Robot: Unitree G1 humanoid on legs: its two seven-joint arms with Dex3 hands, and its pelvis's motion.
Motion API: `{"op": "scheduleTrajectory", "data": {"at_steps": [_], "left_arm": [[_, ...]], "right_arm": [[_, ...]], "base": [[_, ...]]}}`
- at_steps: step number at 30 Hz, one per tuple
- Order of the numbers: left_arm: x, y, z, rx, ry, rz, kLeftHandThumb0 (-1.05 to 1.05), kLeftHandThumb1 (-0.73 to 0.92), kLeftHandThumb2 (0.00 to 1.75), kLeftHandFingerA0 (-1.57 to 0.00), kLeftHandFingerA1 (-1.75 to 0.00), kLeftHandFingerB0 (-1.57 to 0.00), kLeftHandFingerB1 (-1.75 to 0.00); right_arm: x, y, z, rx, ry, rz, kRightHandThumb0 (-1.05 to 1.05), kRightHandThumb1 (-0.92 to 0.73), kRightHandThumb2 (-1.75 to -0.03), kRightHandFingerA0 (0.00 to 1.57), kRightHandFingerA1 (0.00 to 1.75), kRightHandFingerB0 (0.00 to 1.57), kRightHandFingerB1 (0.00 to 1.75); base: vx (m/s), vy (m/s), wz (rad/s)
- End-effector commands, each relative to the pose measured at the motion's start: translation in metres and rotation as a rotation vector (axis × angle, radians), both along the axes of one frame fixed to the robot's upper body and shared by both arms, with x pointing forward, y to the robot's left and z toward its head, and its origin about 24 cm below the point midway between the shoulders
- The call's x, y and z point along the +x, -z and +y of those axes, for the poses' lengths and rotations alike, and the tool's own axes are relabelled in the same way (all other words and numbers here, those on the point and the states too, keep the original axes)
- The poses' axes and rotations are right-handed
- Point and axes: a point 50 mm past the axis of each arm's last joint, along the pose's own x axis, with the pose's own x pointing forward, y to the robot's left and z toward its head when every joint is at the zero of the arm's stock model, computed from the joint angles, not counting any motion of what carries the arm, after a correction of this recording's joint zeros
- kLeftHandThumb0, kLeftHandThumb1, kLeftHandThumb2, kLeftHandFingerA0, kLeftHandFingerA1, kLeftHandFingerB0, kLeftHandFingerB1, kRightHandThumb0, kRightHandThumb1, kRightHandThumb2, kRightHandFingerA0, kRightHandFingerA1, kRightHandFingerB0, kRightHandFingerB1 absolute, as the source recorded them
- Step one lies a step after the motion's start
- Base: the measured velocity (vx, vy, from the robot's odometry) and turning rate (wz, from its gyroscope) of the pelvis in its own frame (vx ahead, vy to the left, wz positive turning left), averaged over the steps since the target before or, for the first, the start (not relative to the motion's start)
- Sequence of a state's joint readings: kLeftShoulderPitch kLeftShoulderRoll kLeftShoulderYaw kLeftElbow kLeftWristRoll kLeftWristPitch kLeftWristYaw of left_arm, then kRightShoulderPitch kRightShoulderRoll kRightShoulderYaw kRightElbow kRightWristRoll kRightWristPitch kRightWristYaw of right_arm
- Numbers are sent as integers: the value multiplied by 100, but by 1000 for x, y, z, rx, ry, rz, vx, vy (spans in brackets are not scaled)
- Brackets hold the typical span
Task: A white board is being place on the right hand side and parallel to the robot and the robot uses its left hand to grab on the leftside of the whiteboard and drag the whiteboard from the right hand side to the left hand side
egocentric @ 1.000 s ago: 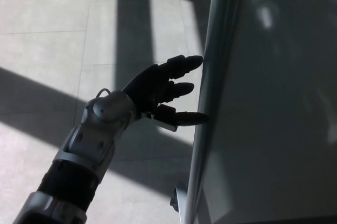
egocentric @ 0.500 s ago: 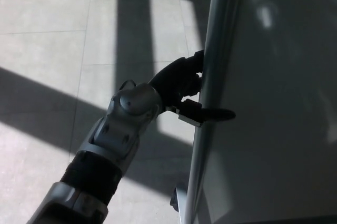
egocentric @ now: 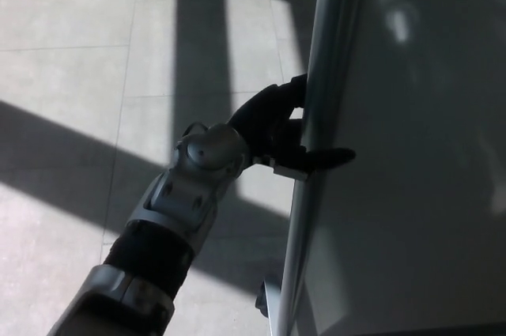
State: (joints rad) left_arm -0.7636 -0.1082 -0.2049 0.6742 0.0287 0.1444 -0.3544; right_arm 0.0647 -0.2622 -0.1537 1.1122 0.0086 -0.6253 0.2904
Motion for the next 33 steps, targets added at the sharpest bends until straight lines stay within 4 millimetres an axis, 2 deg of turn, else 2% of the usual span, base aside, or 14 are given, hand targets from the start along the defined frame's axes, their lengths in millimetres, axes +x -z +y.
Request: {"op": "scheduleTrajectory", "data": {"at_steps": [1,2,3,6,14,15,18,19,22,23,25,26,31,33], "left_arm": [[1,1,7,-15,15,-43,-10,76,63,-95,-50,-87,-50],[1,1,7,-15,15,-44,-10,76,63,-95,-50,-87,-50],[2,2,15,-22,16,-11,-17,71,62,-100,-50,-101,-59],[4,1,22,-32,25,11,-19,68,61,-100,-49,-104,-60],[4,0,32,-63,74,48,-24,64,60,-97,-49,-104,-59],[2,-2,36,-72,118,80,-22,67,61,-94,-49,-100,-60],[0,-2,40,-47,159,76,-28,66,60,-94,-51,-96,-66],[-1,-1,43,-49,182,75,-29,65,60,-94,-51,-96,-74],[-2,-1,43,-50,188,77,-29,65,60,-94,-51,-96,-74],[-2,-1,48,-51,207,81,-30,63,59,-97,-49,-101,-78],[-1,-1,55,-42,215,95,-30,62,59,-99,-49,-104,-76],[0,0,61,-57,222,132,-28,61,59,-97,-49,-105,-66],[1,-7,80,6,224,122,-34,59,60,-95,-48,-106,-67],[0,-9,90,45,229,131,-31,61,59,-96,-48,-104,-60]], "right_arm": [[1,-3,-6,-4,4,-6,-59,-73,-76,74,108,40,72],[1,-3,-6,-4,3,-6,-59,-73,-76,74,108,40,72],[0,-3,-6,0,0,-5,-61,-73,-78,72,109,40,73],[1,-3,-6,2,4,1,-62,-73,-78,75,111,41,75],[0,-2,-6,8,12,8,-61,-74,-79,72,110,40,72],[1,-3,-7,10,5,4,-62,-73,-77,72,111,40,73],[2,-4,-6,1,-7,-4,-62,-73,-78,73,110,41,75],[3,-4,-7,-3,-8,-6,-62,-72,-78,75,110,42,75],[3,-4,-7,-3,-8,-6,-62,-72,-78,75,110,42,75],[5,-5,-7,-1,-8,-10,-62,-71,-79,74,111,43,78],[7,-7,-9,-12,-15,-10,-62,-73,-77,73,109,44,76],[7,-6,-9,10,-8,-2,-63,-73,-76,71,110,43,76],[14,-7,-7,0,-22,-8,-66,-74,-75,70,111,41,77],[14,-7,-7,8,-21,-7,-68,-74,-75,69,110,42,77]], "base": [[0,0,0],[0,0,0],[0,0,0],[0,0,0],[0,0,0],[0,0,0],[0,0,0],[0,0,0],[0,0,0],[0,0,0],[0,0,0],[0,0,0],[0,0,0],[0,0,0]]}}
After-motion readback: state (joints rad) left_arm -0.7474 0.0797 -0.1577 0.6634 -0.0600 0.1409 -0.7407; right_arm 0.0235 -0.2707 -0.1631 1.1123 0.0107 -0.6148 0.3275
